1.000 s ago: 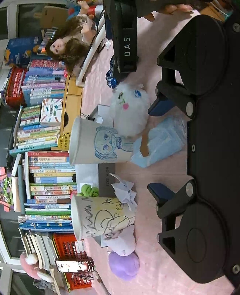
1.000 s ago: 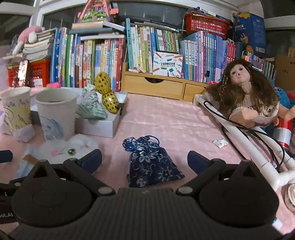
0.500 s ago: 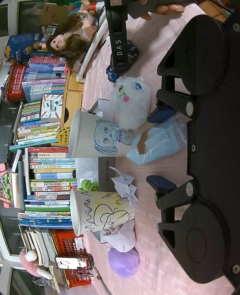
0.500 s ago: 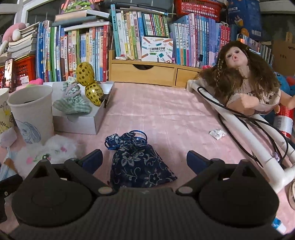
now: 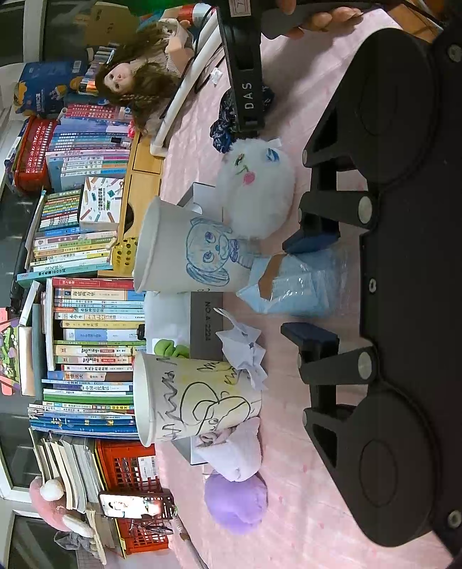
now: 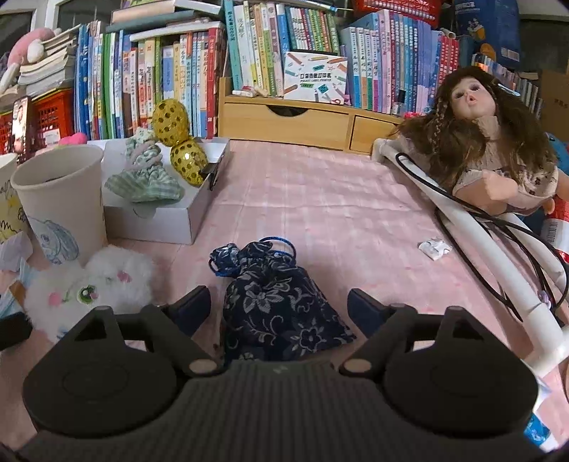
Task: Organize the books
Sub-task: 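Grasp the light-blue plastic bag with the left tool while the right grasps the dark-blue floral pouch, then lift and carry the blue bag and floral pouch over the grey tray with both tools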
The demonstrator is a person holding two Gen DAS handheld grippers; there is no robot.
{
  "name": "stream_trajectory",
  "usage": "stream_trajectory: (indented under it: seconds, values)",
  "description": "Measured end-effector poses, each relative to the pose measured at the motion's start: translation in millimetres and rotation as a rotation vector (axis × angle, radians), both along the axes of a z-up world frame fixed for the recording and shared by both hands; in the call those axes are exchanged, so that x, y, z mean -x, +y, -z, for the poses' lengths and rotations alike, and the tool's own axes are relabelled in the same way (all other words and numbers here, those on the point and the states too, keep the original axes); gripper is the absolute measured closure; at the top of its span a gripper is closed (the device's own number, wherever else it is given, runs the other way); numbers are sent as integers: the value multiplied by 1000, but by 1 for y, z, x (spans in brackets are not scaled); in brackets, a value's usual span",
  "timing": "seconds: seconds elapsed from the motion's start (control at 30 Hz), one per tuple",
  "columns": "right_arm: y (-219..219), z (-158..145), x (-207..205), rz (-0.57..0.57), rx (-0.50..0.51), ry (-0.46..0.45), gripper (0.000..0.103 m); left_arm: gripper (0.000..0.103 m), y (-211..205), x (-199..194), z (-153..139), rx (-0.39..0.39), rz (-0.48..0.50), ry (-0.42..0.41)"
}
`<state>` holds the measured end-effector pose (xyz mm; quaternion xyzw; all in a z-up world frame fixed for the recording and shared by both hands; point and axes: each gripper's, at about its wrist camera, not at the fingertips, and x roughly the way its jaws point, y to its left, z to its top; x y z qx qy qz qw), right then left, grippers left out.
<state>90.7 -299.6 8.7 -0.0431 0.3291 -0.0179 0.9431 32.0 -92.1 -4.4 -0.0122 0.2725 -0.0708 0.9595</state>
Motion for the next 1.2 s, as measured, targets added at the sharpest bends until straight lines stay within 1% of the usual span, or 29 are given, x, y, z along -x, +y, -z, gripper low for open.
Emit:
stream_trajectory:
  seconds: [0.13, 0.23, 0.3, 0.33, 0.4, 0.43, 0.5, 0.57, 0.87, 0.97, 1.2]
  values:
    - [3, 0, -1, -10, 16, 9, 17, 68, 0, -1, 0, -1, 3, 1]
    - [4, 0, 0, -14, 18, 11, 24, 69, 1, -2, -1, -6, 10, 4]
    - [4, -1, 0, -10, 20, 9, 33, 69, 1, -2, -2, -6, 13, 6]
    - [3, -1, 1, -8, 20, 7, 34, 69, 1, -2, -2, -6, 15, 8]
    - [3, -2, 2, -10, 10, 3, 40, 70, 2, -2, -3, -3, 18, 11]
    - [3, -2, 2, -11, 12, 1, 41, 70, 2, -2, -3, -1, 19, 13]
    - [6, -4, 4, -14, 26, -7, 46, 70, 2, -3, -4, 2, 22, 15]
    - [7, -5, 5, -14, 35, -16, 49, 70, 3, -3, -5, 6, 26, 17]
    - [4, -15, 10, 23, 3, -44, 54, 70, 6, 0, -14, 17, 41, -2]
    - [2, -21, 11, 32, -12, -51, 55, 70, 7, 2, -20, 23, 50, -15]
    - [5, -31, 14, 30, -13, -73, 56, 70, 8, 4, -34, 28, 66, -53]
